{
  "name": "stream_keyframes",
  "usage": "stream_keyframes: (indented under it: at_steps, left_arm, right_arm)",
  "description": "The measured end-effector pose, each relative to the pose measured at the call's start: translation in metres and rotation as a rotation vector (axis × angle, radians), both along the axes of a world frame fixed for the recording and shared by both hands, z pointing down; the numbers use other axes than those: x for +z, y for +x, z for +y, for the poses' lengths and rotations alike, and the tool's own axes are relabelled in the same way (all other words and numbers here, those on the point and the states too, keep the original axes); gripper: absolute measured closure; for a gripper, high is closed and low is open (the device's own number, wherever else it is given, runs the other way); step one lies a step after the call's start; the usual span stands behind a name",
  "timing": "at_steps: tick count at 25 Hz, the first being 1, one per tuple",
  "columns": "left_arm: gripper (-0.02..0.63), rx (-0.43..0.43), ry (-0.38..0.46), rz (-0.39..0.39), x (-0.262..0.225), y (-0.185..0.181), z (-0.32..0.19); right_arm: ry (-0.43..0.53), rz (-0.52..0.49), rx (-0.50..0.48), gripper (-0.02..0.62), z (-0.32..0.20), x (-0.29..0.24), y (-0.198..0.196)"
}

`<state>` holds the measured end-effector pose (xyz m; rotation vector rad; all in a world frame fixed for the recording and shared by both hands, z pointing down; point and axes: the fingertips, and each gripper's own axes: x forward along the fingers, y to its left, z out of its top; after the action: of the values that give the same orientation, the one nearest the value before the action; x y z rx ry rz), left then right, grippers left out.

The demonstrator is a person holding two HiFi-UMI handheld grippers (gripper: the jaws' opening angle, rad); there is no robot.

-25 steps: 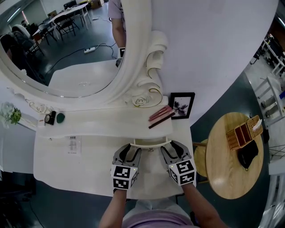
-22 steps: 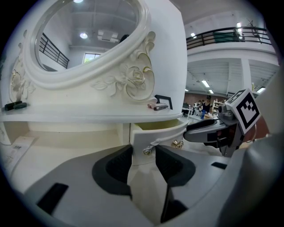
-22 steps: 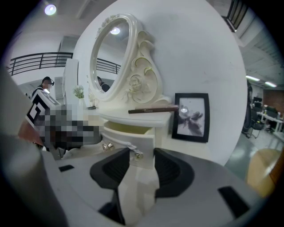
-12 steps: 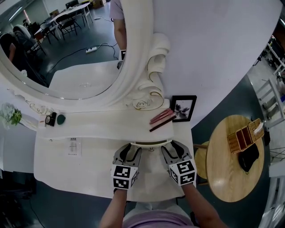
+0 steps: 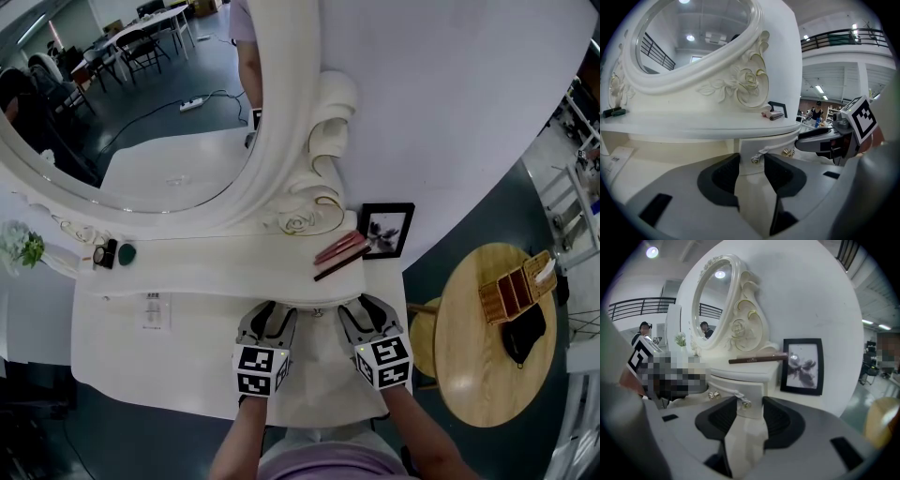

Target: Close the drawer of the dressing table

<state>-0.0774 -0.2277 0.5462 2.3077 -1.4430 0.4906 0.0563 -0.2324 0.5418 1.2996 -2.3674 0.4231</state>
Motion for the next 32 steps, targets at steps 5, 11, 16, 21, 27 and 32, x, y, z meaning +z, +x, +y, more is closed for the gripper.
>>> stream_keyframes:
  at_steps: [5,11,16,21,27,32]
  left_arm:
    - [0.436,-0.003,-0.001,-0.001,0.0,0.0,-0.003]
    - [0.436,-0.014,-0.003,0.002,0.0,-0.001,-0.007]
    - [0.437,-0.026,-0.005,0.008,0.0,-0.002,-0.01]
    - [0.437,-0.031,-0.006,0.012,0.0,-0.002,-0.013]
    - [0.439,-0.037,-0.004,0.017,0.0,-0.003,-0.016]
    - [0.437,-0.041,-0.006,0.018,0.001,-0.003,-0.018]
  right_arm:
    - [0.006,-0.004,0.001,0.414,-0.003,0.0,0.0]
    - [0.006,-0.007,0.002,0.414,-0.006,0.0,-0.001]
    - [0.008,-0.008,0.002,0.414,-0.009,-0.001,-0.001]
    - [0.011,-0.012,0.003,0.414,-0.012,0.0,-0.002]
    - [0.014,-0.018,0.005,0.414,-0.016,0.0,-0.002]
    - [0.015,-0.021,0.004,0.414,-0.018,0.0,-0.002]
